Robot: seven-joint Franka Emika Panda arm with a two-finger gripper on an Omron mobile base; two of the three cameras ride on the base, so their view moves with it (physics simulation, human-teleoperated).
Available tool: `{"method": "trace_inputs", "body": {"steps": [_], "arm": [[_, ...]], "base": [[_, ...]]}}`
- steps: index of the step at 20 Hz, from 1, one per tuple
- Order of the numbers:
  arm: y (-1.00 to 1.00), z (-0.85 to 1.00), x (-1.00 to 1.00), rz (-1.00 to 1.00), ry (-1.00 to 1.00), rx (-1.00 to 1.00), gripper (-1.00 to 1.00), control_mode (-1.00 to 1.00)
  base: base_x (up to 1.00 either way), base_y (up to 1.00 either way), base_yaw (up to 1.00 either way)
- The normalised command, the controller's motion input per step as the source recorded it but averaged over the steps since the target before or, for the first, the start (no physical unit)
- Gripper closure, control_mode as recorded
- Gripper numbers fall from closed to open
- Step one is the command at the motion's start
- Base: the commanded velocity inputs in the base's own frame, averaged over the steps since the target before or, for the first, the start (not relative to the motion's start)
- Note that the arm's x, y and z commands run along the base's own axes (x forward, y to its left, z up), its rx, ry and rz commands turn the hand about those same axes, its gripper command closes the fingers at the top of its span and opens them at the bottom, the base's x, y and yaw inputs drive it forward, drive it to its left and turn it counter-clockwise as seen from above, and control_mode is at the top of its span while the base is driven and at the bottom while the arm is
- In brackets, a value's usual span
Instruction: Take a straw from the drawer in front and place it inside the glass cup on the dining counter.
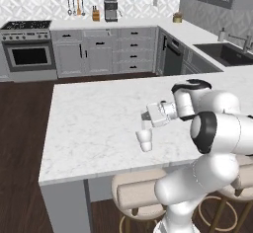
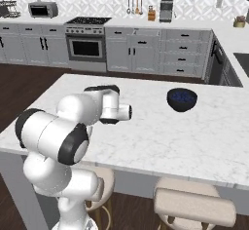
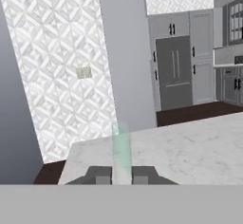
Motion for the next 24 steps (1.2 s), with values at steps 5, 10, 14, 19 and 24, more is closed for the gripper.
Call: {"method": "trace_inputs", "body": {"steps": [5, 10, 14, 19, 24], "arm": [[0.01, -0.18, -0.11, 0.04, 0.0, 0.0, 1.0, -1.0], [0.01, -0.04, -0.67, 0.03, 0.0, 0.0, 1.0, -1.0], [0.0, -0.11, -0.31, 0.0, 0.0, 0.0, 1.0, -1.0], [0.0, -0.17, -0.2, 0.0, 0.0, 0.0, 1.0, -1.0], [0.0, -0.12, -0.11, 0.0, -0.01, 0.0, -1.0, -1.0]], "base": [[0.0, 0.0, 0.0], [0.0, 0.0, 0.0], [0.0, 0.0, 0.0], [0.0, 0.0, 0.0], [0.0, 0.0, 0.0]]}}
